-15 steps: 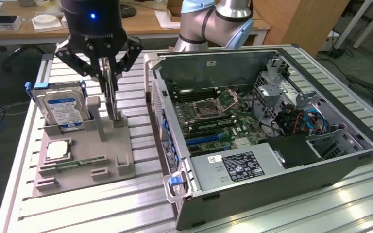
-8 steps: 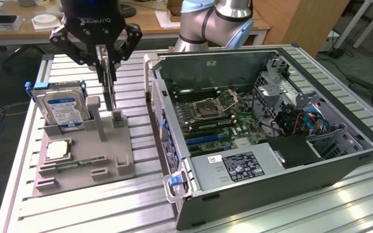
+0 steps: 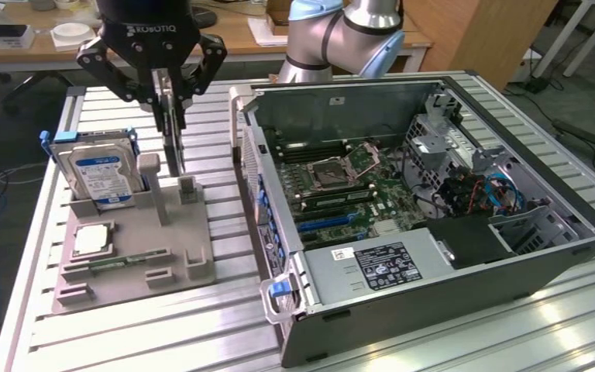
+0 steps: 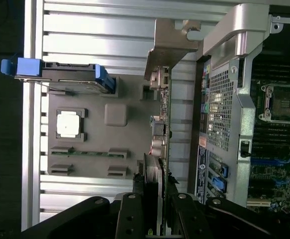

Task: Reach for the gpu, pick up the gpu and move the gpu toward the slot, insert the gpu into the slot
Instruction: 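Pick up the gpu and move the gpu toward the slot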

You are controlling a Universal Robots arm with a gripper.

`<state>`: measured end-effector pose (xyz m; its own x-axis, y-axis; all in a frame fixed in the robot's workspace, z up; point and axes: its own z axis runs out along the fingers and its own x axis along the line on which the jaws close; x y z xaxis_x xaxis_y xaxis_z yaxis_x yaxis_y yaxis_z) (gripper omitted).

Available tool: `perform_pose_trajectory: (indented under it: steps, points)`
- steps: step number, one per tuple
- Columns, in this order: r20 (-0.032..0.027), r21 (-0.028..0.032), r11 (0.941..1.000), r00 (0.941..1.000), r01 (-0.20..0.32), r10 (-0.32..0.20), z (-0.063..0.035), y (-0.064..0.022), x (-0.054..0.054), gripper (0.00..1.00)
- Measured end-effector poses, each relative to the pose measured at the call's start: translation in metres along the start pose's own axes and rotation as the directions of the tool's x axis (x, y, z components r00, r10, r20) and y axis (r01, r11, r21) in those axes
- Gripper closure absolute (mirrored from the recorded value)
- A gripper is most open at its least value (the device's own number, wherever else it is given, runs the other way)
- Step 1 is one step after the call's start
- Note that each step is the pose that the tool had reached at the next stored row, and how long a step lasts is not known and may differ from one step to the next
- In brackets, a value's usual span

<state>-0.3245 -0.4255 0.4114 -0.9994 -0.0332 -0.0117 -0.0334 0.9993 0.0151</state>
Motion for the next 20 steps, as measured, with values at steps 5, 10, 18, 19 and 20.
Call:
perform_pose_trajectory:
  steps: [5, 10, 18, 19, 20]
  points:
    - [0.0001, -0.0016, 1.0000, 1.0000, 0.000, 0.000, 0.0000, -0.0001, -0.006, 0.73]
    - [0.0001, -0.0021, 1.0000, 1.0000, 0.000, 0.000, 0.0003, -0.0009, -0.028, 0.73]
    - [0.0002, -0.0023, 1.0000, 1.0000, 0.000, 0.000, 0.0007, -0.0019, -0.056, 0.73]
    - [0.0000, -0.0023, 1.0000, 1.0000, 0.000, 0.000, 0.0007, -0.0020, -0.060, 0.73]
    - [0.0000, -0.0023, 1.0000, 1.0000, 0.000, 0.000, 0.0007, -0.0021, -0.063, 0.73]
